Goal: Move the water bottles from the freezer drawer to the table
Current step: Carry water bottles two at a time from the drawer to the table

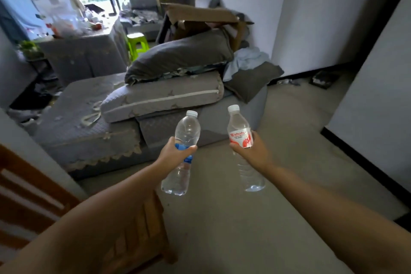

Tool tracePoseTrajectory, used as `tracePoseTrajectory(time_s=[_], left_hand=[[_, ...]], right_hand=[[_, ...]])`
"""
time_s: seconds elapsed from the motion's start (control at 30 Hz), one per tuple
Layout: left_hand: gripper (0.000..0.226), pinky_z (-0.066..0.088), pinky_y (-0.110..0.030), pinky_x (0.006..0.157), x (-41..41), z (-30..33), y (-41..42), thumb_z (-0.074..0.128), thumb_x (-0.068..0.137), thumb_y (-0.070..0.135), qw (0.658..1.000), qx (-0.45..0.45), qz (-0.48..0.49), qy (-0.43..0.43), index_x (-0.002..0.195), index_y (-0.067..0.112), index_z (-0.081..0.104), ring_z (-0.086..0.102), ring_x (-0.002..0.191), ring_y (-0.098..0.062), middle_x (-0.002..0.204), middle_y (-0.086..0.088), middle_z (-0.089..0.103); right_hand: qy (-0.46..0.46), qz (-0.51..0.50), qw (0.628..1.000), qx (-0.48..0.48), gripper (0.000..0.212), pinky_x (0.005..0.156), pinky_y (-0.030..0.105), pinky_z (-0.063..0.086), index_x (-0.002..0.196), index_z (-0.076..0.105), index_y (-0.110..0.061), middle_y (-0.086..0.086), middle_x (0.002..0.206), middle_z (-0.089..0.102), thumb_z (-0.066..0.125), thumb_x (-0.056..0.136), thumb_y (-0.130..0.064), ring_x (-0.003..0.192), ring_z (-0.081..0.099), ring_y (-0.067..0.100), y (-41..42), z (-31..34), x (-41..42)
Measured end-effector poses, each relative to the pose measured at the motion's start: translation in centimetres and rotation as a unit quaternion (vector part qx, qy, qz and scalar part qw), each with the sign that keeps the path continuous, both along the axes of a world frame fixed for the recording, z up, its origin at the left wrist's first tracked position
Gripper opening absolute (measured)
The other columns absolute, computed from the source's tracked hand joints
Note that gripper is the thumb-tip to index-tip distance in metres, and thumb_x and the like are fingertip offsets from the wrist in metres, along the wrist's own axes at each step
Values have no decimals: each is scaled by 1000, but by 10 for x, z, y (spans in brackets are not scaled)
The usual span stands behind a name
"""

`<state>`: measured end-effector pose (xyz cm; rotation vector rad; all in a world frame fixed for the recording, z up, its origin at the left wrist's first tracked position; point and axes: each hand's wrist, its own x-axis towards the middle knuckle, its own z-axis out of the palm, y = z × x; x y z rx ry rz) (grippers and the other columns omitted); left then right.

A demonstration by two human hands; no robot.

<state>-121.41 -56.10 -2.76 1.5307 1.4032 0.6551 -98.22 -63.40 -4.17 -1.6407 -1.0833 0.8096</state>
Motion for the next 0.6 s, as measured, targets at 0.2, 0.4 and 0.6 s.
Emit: tracePoseTrajectory(time_s=[0.2, 0.4, 0.6], left_hand=[[48, 51, -31, 78, 102, -7, 76, 75, 78, 37, 994, -9, -112, 18, 111, 14, 50, 63, 90, -17, 99, -3, 62], [42, 43, -19, 62, 251, -22, 128, 72, 81, 36, 975, 0, -223, 17, 109, 14, 50, 60, 81, -8, 93, 1, 61], [47, 47, -21, 66, 401, -30, 176, 73, 76, 43, 960, -26, -278, 19, 110, 14, 57, 65, 87, -14, 100, -6, 67]], right_hand=[[31, -114, 993, -17, 34, 62, 15, 49, 106, 60, -12, 1, 89, 66, 77, 78, -21, 75, 63, 9, 23, -11, 74], [34, -193, 981, -16, 16, 53, 6, 45, 87, 59, -24, -6, 77, 64, 73, 83, -17, 68, 60, 4, 41, -20, 190], [35, -260, 965, -16, 29, 60, 20, 47, 103, 60, -18, -2, 87, 68, 74, 80, -28, 79, 66, 13, 65, -19, 327]])
